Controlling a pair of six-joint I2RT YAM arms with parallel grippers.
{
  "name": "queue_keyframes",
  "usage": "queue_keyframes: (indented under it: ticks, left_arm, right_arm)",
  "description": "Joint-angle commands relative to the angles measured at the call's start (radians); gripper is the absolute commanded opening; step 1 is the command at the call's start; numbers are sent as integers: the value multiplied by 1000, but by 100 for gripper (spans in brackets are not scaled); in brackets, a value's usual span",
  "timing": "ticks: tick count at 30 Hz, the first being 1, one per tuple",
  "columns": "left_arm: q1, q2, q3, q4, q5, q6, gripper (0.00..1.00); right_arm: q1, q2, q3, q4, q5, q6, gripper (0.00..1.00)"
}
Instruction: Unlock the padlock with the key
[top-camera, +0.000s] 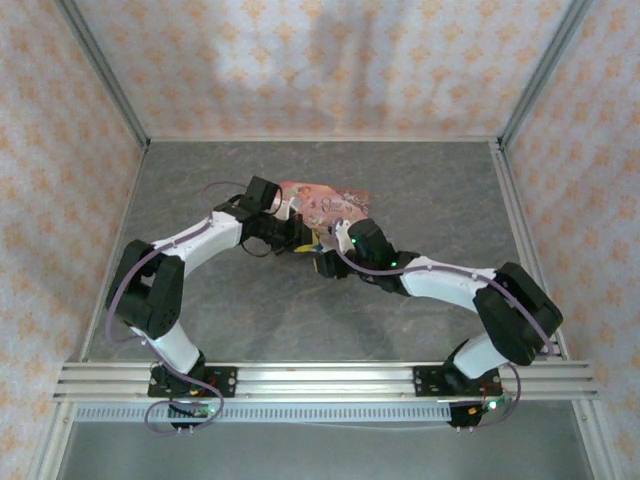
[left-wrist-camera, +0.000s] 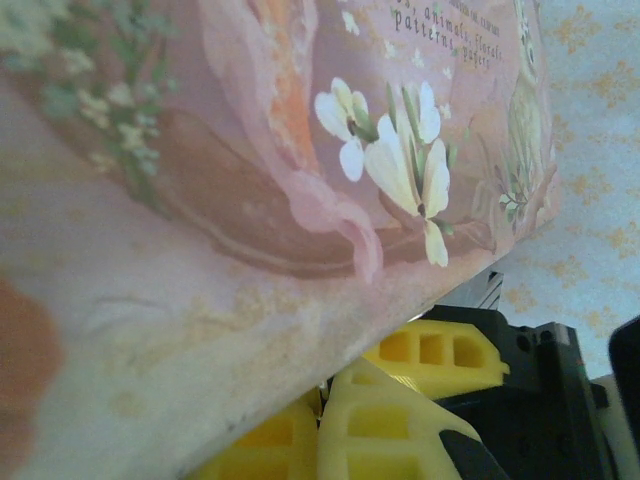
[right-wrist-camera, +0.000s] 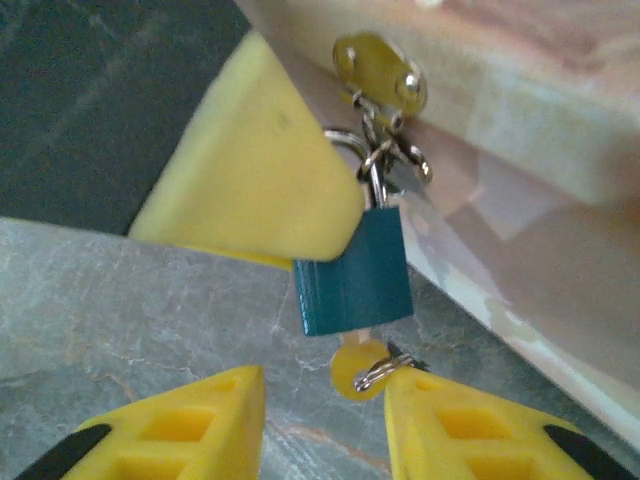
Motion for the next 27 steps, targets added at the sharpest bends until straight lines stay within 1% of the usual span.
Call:
queue_keyframes:
  ticks: [1,3,5,7,8,9,16,23,27]
  left_arm:
    - [-8,-17,28,31,48,11,0]
    - [-8,-15,28,31,49,10,0]
    - [-7,-14,28,33,49,10,0]
    - [-8,-13,31,32,49,11,0]
    - [-8,-14,31,32,51,12,0]
    - [-8,-12,31,28,49,15,0]
    - [-8,-14,28,23,46,23,0]
    - [-8,-18,26,18,46,32,0]
    - [-8,-20,26,18,49,34,0]
  right_arm:
    - [10,2,54,-24,48,-39,30]
    - [12,6,63,-30,43,-41,20]
    - [12,16,72,-45,40,-45,15]
    - [12,19,70,-48,28,-46,7]
    - [12,20,69,-46,17,-45,2]
    - [11,23,69,-46,8,-45,0]
    - [6,32,55,11,-51,-10,0]
    - [-64,39,-6,173,-176,126,0]
    - [-77,53,-10,219,-231,171,0]
